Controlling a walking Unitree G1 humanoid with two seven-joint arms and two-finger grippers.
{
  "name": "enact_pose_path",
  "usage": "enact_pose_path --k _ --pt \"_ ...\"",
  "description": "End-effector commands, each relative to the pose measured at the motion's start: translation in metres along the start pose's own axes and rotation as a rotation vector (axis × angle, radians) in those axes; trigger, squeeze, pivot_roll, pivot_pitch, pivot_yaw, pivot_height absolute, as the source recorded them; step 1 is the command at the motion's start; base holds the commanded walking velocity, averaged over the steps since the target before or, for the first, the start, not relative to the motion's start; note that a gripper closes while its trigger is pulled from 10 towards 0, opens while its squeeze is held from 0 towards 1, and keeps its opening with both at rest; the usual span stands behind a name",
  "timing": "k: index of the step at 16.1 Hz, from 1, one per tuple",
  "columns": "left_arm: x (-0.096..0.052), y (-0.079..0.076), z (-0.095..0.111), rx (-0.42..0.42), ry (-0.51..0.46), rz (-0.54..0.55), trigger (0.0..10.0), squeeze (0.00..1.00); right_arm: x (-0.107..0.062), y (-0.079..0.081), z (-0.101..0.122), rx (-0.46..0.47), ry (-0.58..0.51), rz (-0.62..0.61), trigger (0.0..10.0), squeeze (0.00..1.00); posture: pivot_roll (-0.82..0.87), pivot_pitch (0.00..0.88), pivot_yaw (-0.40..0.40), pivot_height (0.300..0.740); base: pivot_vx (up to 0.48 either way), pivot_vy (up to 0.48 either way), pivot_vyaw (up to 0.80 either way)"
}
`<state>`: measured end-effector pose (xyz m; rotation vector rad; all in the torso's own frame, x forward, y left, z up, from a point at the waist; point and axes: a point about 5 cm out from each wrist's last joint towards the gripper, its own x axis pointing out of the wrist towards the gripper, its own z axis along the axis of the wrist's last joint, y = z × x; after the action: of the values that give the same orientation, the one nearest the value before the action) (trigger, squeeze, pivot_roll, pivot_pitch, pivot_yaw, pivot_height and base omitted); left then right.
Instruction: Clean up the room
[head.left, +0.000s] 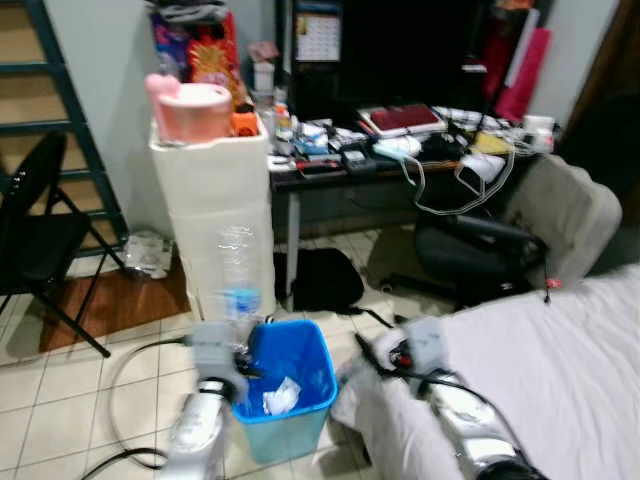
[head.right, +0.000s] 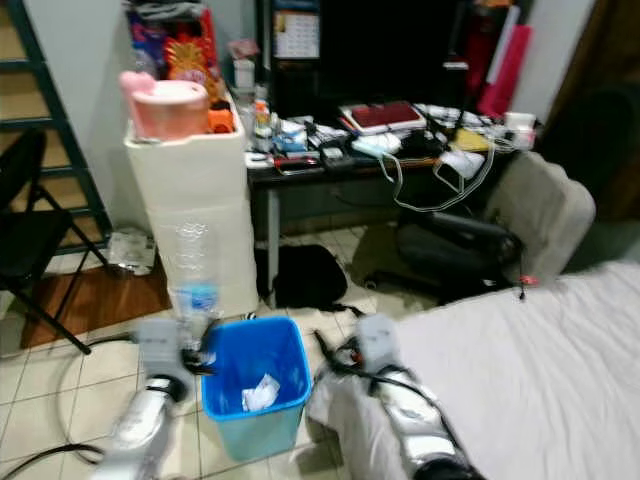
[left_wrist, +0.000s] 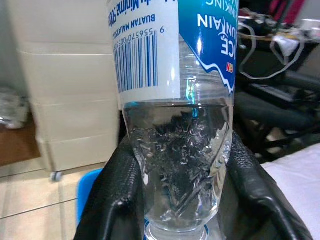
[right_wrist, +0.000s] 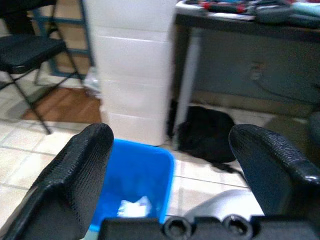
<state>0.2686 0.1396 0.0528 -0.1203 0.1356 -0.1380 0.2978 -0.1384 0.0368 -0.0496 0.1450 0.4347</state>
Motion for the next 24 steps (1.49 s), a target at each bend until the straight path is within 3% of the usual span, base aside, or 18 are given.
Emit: enact_pose_path --k 1,5,8,13,14,15,16,20,21,22,23,24 --pt "0.003 0.01 0.009 0.033 -0.03 0.013 10.0 0.0 0.007 0.008 0.007 -0.001 -0.027 0.025 10.0 0.0 0.13 0.0 -0.06 0.74 0.435 0.0 0.0" --pt "0.02 0.017 -0.008 0.028 0.071 -0.021 10.0 0.0 0.001 0.012 0.001 -0.016 -0.001 0.078 10.0 0.0 0.1 0.008 -0.072 0.74 0.435 0.0 0.0" --pt "0.028 0.021 -0.017 0.041 0.137 -0.037 10.0 0.0 -0.005 0.018 -0.009 -0.103 0.048 0.138 10.0 0.0 0.07 0.024 -0.076 0.74 0.434 0.0 0.0" --pt "0.044 0.032 -0.016 0.056 0.211 -0.024 10.0 0.0 -0.022 0.015 -0.02 -0.134 0.068 0.145 10.0 0.0 -0.02 0.066 -0.068 0.74 0.435 0.0 0.0" --pt "0.045 0.03 -0.022 0.101 0.272 -0.018 10.0 0.0 -0.038 0.012 -0.025 -0.145 0.08 0.142 10.0 0.0 -0.07 0.1 -0.07 0.74 0.409 0.0 0.0" --pt "0.045 0.03 -0.022 0.101 0.272 -0.018 10.0 0.0 -0.038 0.012 -0.025 -0.145 0.08 0.142 10.0 0.0 -0.07 0.1 -0.07 0.74 0.409 0.0 0.0" --pt "0.044 0.02 -0.033 0.119 0.354 -0.039 10.0 0.0 -0.059 0.014 -0.033 -0.17 0.109 0.168 10.0 0.0 -0.13 0.152 -0.092 0.74 0.0 0.0 0.0" --pt "0.049 0.014 -0.034 0.19 0.402 -0.047 10.0 0.0 -0.073 0.018 -0.034 -0.196 0.12 0.198 10.0 0.0 -0.19 0.182 -0.105 0.74 0.0 0.0 0.0" --pt "0.05 0.015 -0.032 0.2 0.401 -0.045 10.0 0.25 -0.076 0.017 -0.033 -0.194 0.121 0.192 10.0 0.0 -0.2 0.184 -0.101 0.74 0.0 0.0 0.0" --pt "0.052 0.015 -0.03 0.207 0.401 -0.042 10.0 0.82 -0.08 0.017 -0.032 -0.193 0.125 0.187 10.0 0.0 -0.2 0.184 -0.1 0.74 0.0 0.0 0.0" --pt "0.054 0.015 -0.027 0.191 0.399 -0.044 10.0 1.0 -0.084 0.019 -0.031 -0.189 0.133 0.185 10.0 0.0 -0.21 0.185 -0.097 0.74 0.0 0.0 0.0" --pt "0.055 0.015 -0.027 0.187 0.399 -0.045 10.0 1.0 -0.086 0.02 -0.03 -0.189 0.137 0.186 10.0 0.0 -0.2 0.185 -0.097 0.74 0.0 0.0 0.0"
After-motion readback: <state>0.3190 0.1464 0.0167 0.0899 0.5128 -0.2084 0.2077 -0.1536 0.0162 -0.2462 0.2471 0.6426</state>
